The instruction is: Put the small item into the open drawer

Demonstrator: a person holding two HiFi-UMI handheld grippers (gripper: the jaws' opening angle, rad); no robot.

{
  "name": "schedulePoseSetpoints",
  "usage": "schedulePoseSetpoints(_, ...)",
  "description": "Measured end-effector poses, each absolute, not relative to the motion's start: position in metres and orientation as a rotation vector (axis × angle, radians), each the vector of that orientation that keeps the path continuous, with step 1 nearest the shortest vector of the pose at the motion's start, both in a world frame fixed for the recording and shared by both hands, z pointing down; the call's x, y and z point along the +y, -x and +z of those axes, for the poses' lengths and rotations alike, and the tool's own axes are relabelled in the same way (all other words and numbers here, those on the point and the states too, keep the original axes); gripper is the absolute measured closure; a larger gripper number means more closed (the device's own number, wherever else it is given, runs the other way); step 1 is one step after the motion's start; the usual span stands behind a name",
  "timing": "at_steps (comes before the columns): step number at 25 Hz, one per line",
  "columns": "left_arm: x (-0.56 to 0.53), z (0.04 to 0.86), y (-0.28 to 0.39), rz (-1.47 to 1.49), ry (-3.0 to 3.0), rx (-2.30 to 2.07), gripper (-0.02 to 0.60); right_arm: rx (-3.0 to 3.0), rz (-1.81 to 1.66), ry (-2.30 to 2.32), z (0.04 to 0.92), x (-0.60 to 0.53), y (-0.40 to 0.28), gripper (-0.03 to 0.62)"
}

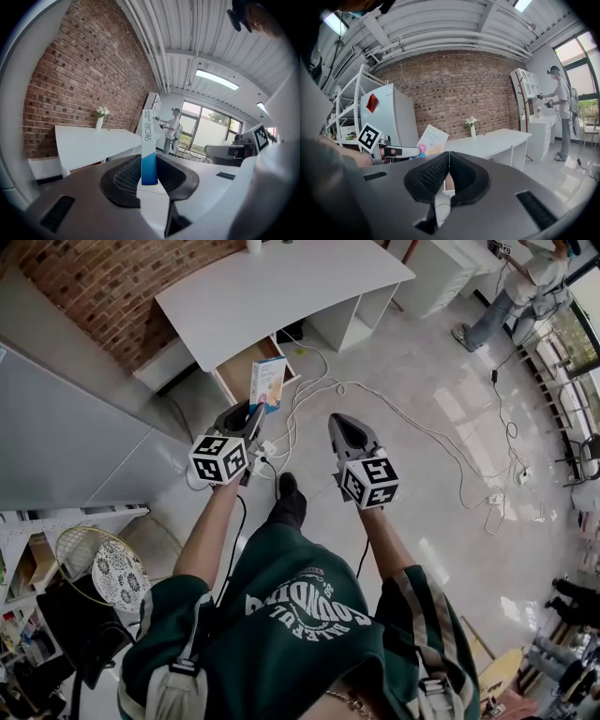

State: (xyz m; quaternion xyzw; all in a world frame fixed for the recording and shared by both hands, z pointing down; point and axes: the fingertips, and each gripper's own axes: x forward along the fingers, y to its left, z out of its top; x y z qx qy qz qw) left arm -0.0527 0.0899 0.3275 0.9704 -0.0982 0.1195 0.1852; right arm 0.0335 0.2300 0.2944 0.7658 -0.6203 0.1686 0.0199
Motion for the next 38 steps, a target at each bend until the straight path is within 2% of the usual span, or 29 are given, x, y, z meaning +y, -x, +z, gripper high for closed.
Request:
schedulePoseSetpoints(16, 0.027, 0.352, -0.007, 0.402, -2.664, -0.347, 0.479, -1.990, 0.596, -2.278, 0.308, 0.148, -0.106, 0.569)
schedulePoseSetpoints(38, -0.047, 0.381, -0.017, 0.339, -2.577, -0.453, 0.479, -2.132, 0.615, -2.050, 0.333, 0.029, -0.123, 0.569)
